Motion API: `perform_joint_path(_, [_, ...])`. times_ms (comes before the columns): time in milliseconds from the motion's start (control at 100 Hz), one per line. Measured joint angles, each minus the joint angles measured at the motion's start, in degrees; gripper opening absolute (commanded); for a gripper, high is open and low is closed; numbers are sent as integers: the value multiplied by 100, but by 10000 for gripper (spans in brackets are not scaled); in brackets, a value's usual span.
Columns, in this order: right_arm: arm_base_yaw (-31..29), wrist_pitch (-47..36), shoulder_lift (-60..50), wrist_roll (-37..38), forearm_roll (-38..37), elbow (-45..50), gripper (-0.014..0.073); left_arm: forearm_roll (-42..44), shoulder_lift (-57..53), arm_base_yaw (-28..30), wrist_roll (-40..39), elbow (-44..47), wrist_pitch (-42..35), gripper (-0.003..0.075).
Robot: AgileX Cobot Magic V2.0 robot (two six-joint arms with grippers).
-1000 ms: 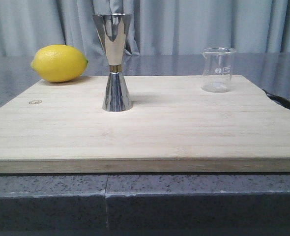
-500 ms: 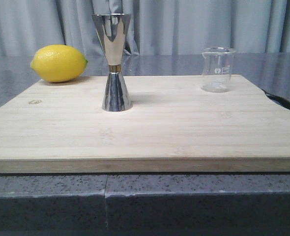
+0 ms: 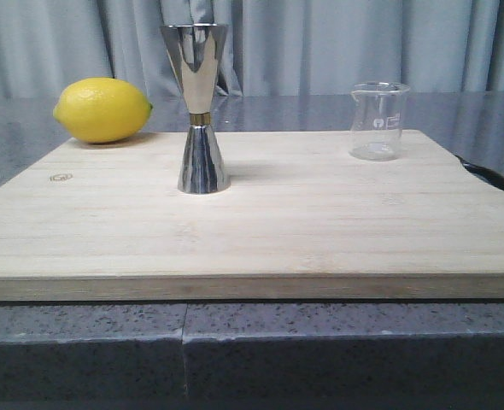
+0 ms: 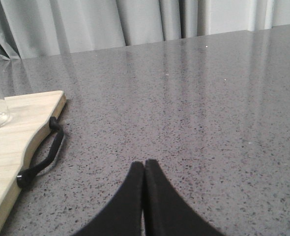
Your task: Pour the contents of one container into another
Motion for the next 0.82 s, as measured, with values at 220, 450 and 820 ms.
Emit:
perform_joint_path(220, [0,35,0,0,-148,0,-71,0,0,0,0,0,0,-19])
perform_joint_path(450, [0,35,0,0,-160,0,-71,0,0,0,0,0,0,-19])
perform_joint_path(820, [0,35,0,0,-160,0,-71,0,0,0,0,0,0,-19])
